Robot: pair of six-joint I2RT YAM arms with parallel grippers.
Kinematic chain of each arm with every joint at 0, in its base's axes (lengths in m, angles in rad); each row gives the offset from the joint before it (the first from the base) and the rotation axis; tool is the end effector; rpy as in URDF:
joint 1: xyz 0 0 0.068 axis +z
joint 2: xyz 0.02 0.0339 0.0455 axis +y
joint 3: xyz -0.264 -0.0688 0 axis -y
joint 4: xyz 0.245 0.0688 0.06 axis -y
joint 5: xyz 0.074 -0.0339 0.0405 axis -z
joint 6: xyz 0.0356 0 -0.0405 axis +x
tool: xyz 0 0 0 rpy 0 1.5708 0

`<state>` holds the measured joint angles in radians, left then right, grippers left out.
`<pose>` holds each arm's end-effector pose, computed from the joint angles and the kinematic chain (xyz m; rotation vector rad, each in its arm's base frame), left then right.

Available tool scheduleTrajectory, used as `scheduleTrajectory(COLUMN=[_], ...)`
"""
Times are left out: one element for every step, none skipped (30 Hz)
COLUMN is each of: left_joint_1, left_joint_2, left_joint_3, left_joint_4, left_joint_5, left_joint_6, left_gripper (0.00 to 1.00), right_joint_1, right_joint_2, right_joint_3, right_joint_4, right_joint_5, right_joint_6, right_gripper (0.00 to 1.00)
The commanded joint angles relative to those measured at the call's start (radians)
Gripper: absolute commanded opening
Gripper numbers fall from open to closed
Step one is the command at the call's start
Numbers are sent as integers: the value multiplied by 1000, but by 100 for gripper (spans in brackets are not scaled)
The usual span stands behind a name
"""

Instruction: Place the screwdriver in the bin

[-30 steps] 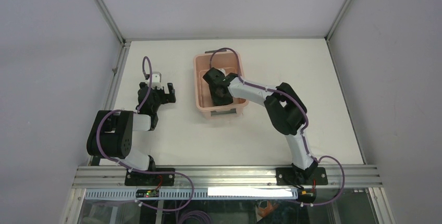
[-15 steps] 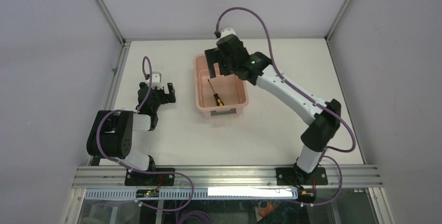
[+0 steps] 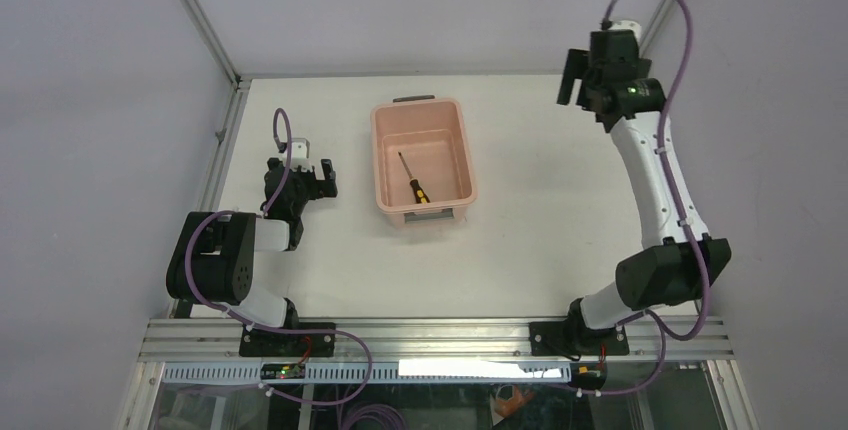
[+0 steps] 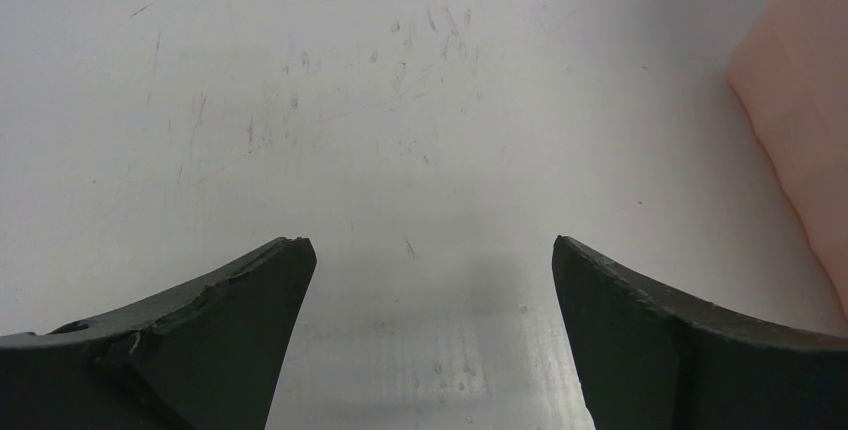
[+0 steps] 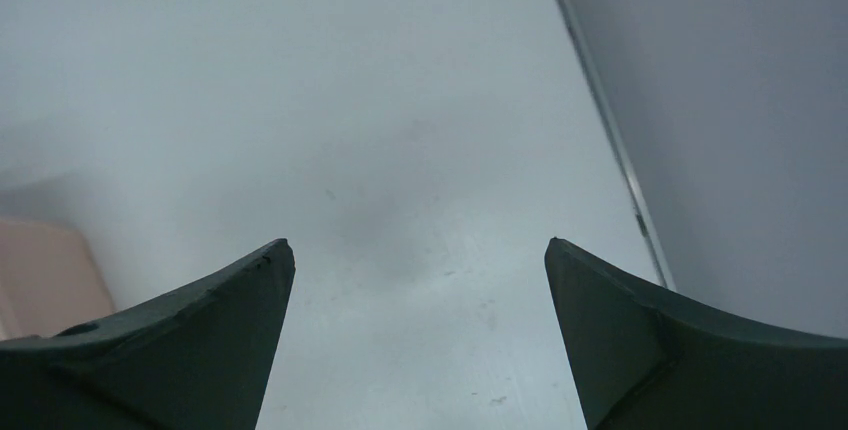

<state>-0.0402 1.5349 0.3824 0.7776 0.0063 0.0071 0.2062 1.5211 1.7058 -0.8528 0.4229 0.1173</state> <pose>0.2666 -0.0109 0.1377 0.0502 1.9451 -0.0281 0.3165 0.0513 0.4152 0.1294 2.1820 -0.2909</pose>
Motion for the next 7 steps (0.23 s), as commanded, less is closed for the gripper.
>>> scheduleTrajectory(left_joint_1=[-8,-7,-8,-7,-7,-8,-8], left_joint_2=[-27,-28,-27,-27,-27,-27,-28], left_joint_3=[1,1,1,1,1,1,1], left_joint_4=[26,26,26,27,26,26,26], left_joint_5=[7,7,7,8,8,7,7], left_joint_6=[-16,-16,-16,-16,-16,-16,-16], left_gripper=[99,99,99,99,99,99,99], right_joint_1=[-157,-185,-200,-226,-245,-249,-249], right_joint_2=[-114,-124,-125,-124,-122,-121,-123], right_joint_3=[-55,-73,-81,-79,-73,-68,-68], right_joint_4=[22,42,50,44,36,33,35], right_joint_5=[-53,-56,-63,-78,-87,-90,-93], right_joint_6=[-34,-47,-51,-53,-46,-44,-43], right_gripper=[99,99,99,99,99,99,99])
